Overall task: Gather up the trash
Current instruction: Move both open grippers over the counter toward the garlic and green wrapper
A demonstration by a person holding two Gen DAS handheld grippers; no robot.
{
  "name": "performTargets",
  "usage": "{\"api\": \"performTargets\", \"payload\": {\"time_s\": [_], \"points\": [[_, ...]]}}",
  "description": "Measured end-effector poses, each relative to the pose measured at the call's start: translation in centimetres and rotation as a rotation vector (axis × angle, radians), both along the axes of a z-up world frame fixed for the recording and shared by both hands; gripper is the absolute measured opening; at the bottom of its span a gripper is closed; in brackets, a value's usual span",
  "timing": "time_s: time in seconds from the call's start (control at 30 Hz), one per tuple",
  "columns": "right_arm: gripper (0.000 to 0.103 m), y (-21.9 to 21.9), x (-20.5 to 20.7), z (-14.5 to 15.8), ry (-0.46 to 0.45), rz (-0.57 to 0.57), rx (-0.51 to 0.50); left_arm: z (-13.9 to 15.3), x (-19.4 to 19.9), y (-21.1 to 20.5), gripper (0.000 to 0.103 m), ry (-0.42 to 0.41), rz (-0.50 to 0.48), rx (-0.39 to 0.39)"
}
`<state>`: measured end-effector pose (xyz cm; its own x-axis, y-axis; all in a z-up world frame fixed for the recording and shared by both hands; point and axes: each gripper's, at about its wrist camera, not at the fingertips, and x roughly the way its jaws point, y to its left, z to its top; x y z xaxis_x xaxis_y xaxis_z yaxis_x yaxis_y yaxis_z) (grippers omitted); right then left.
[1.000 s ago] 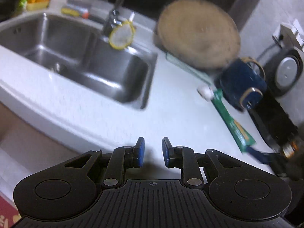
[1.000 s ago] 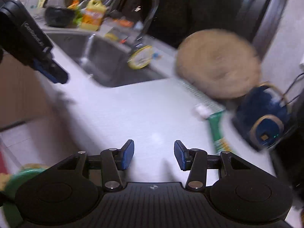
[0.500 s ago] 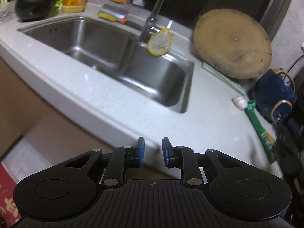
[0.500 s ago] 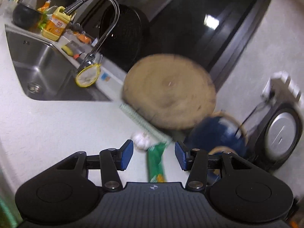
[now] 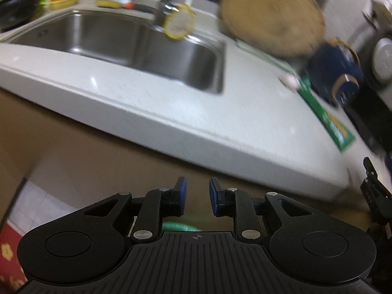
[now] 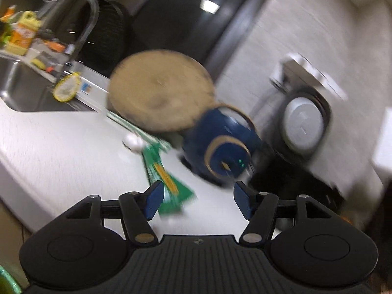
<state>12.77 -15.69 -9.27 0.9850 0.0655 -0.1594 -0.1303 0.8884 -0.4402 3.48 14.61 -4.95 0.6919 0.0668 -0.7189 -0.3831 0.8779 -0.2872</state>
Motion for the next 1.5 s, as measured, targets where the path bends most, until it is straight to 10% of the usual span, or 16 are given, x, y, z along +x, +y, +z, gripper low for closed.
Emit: {"api": "performTargets", "payload": {"time_s": [0.27, 0.5, 0.83, 1.5], "points": [[0.063, 0.5, -1.5, -2.3, -0.077, -0.152, -0.179, -1.5, -2.2, 1.8, 0.023, 0.044, -0.025, 0.016], [0.063, 1.9, 2.2, 2.0, -0.191, -0.141, -0.216, 0.0, -4.0, 3.9, 0.023, -0.028, 0.038, 0.023], [0.063, 5.0, 7.3, 6.6, 0.201, 0.038, 0.033, 5.1, -0.4, 4.7, 0.023, -0.201, 0.094, 0.0], [0.07, 2.3, 17.3, 5.5, 0.507, 0.099, 0.192, 4.2, 13.3, -3.2, 0.023, -0.141, -0.109, -0.089]]}}
